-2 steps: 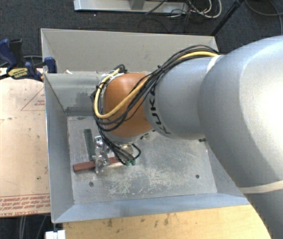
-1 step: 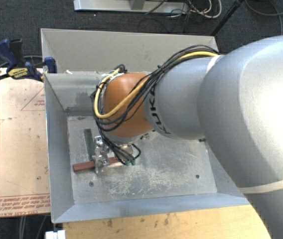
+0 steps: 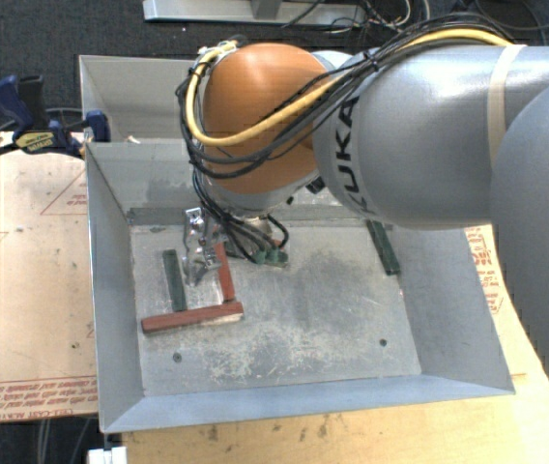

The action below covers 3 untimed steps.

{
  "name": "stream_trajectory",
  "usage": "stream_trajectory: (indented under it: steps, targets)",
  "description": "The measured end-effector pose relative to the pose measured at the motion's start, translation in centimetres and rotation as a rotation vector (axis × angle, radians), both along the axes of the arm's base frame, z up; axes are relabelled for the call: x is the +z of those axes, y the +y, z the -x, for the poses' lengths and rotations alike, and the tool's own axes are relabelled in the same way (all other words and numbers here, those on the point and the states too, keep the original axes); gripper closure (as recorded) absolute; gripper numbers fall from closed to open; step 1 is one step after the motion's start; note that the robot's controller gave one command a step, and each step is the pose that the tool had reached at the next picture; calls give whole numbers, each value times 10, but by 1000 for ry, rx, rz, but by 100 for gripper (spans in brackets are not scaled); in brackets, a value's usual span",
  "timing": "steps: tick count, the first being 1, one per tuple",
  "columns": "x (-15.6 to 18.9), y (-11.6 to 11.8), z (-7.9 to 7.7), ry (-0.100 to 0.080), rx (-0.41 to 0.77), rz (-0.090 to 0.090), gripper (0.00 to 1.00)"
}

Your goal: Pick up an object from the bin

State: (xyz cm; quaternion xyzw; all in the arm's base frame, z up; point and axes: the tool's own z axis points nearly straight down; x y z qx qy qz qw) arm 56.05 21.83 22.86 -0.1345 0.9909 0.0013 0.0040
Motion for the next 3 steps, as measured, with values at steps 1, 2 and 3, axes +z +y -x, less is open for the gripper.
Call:
stream_trajectory:
  steps: [1, 2, 3]
  targets:
    - [-2, -1, 1, 5, 0, 2, 100]
    - [-74, -2, 30, 9, -6, 3, 0]
    - [-74, -2, 29, 7, -7, 2, 0]
